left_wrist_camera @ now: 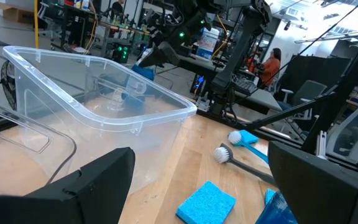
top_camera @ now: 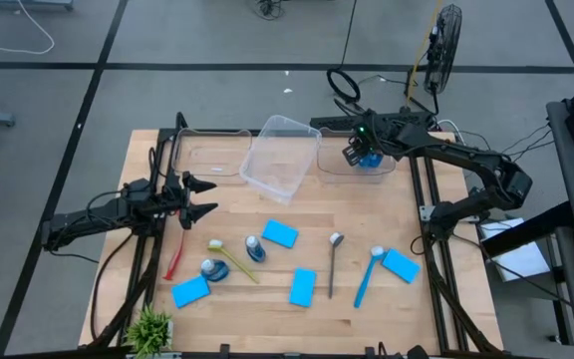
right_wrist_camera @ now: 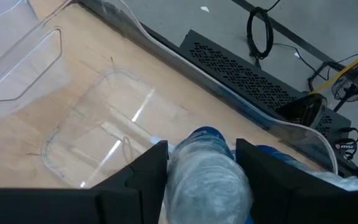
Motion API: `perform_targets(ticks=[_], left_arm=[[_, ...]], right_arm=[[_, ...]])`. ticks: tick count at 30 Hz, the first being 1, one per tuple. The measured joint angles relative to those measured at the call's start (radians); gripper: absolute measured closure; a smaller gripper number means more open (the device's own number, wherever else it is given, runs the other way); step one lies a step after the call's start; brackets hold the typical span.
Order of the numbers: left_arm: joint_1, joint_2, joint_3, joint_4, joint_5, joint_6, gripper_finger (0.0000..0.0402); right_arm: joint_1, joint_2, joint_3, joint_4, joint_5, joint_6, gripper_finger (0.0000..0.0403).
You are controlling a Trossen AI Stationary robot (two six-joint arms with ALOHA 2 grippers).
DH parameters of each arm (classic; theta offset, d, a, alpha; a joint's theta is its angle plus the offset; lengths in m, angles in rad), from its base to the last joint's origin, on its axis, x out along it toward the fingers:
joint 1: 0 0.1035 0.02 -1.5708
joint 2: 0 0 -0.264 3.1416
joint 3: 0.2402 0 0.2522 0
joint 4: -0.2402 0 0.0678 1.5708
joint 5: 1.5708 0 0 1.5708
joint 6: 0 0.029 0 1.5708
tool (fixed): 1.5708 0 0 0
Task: Pick & Place Kitchen Sink Supplies
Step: Put the blue dish soap into the right transparent bin
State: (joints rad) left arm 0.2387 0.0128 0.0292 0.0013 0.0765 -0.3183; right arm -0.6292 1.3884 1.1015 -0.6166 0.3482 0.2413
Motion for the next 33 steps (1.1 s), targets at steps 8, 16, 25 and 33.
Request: perform_targets(ticks=[8,16,25,33], left_arm=[[0.000,0.000,0.000,0.000,0.000,-0.005,0.0036],[0.000,0.000,0.000,0.000,0.000,-0.005,0.0036],[0.000,0.000,0.000,0.000,0.000,-0.004,0.0036],[0.000,0.000,0.000,0.002,0.000,0.002,0.0036]], right_arm=[[0.000,-0.001,0.000,0.000,0.006,-0.006,0.0228],[0.000,-0.001,0.000,0.023,0.020,-0.030,0.0228],[0.009,-0.035,0.000,0.074,0.016,-0.031,0.0225],[0.011,-0.150,0.000,0.111,0.014,-0.058,0.0225]])
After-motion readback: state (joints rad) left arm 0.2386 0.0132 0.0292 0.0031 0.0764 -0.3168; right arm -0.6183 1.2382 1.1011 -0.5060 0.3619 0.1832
